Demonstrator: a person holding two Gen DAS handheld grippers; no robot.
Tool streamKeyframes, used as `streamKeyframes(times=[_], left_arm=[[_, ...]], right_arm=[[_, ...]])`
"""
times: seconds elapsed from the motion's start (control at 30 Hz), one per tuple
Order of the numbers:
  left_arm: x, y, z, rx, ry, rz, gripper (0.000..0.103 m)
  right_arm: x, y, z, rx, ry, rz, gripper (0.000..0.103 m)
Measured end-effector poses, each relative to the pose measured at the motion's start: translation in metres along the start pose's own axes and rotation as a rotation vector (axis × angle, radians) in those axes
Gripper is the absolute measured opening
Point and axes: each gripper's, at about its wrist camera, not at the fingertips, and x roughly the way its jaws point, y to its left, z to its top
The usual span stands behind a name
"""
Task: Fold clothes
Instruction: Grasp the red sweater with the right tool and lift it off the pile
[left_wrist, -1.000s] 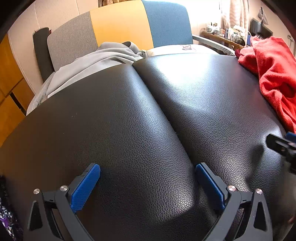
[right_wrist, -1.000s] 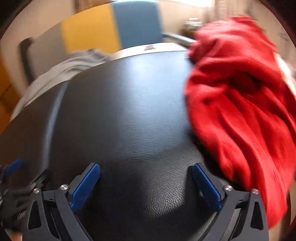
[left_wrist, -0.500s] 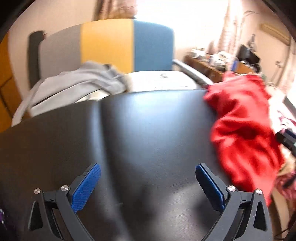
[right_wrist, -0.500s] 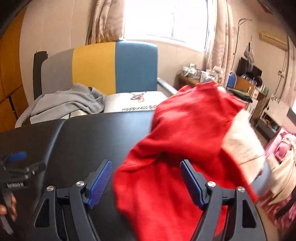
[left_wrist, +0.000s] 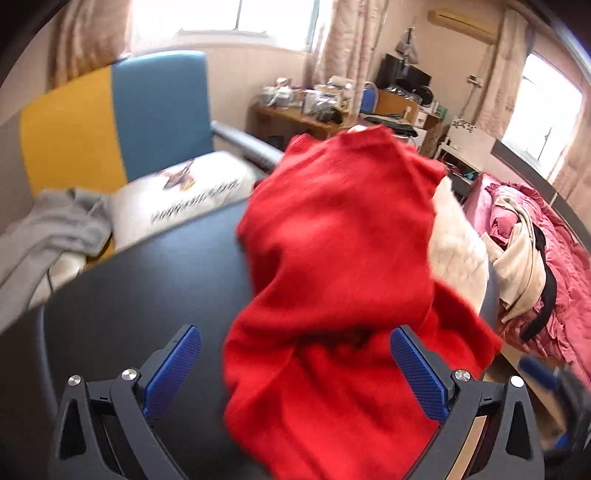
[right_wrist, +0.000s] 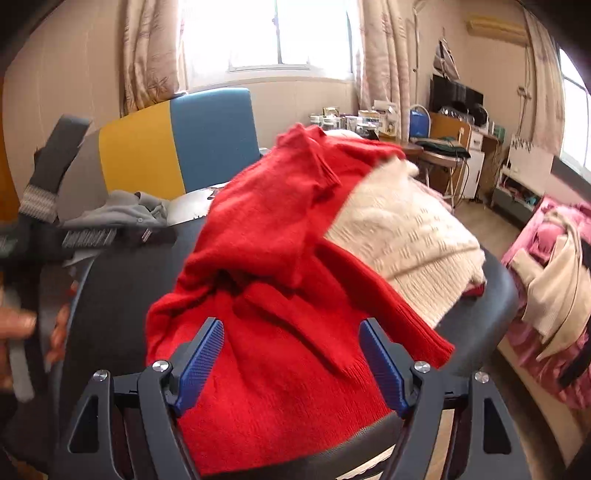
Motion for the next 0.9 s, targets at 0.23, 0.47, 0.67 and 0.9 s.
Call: streamKeyframes(times=[0.23,0.47,0.67,0.9], left_arm=[[0.045,-0.078,0.03,0.183,-0.01,0.054,0.103],[0.075,-0.106,0.033,0.181,0.004,0.085,0.103],[0.093,-0.093,0.033,0.108,0.039,0.135,0.103],[0.107,-0.065,0.036,-0.012,0.079,0.144,0.078]], right_arm=[[0.003,-0.028,-0.007,0.073,0.008,0.019,0.078],[0.004,-0.051,-0.018,0.138,0.025,0.017,0.078],[0.002,-0.062,-0.02,0.164,0.017,0.018,0.078],[0.002,-0.066,-0.019,0.164,0.001,0.019,0.078]])
